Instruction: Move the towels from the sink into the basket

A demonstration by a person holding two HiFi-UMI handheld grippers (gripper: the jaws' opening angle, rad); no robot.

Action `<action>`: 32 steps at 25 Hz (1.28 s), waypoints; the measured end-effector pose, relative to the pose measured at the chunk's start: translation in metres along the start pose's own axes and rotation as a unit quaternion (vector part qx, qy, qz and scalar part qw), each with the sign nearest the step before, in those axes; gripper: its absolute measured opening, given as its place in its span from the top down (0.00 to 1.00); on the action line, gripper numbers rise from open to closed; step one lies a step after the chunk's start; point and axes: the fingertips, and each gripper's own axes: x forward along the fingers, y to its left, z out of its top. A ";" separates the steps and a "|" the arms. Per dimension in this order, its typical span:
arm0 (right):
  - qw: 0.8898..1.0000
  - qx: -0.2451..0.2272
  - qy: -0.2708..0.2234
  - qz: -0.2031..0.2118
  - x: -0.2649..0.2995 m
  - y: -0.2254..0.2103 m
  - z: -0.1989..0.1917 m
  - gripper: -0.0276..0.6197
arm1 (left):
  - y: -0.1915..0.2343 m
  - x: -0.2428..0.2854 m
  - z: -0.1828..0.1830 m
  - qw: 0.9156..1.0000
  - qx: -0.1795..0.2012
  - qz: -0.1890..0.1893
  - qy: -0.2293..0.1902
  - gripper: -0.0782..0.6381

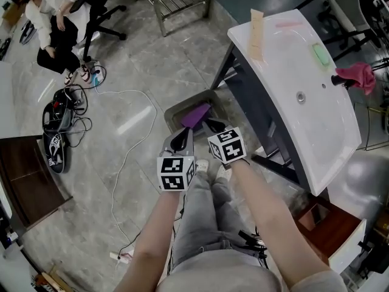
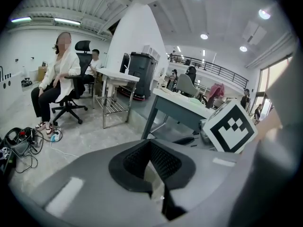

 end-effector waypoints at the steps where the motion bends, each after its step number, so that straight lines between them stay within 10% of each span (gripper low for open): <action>1: 1.000 -0.002 -0.004 0.001 -0.004 0.000 0.003 0.91 | -0.002 -0.001 0.002 1.000 0.001 0.000 -0.001 0.89; 32: 0.991 -0.040 -0.120 0.034 -0.152 0.021 0.068 0.93 | -0.083 -0.035 0.076 0.995 0.075 -0.040 -0.049 0.89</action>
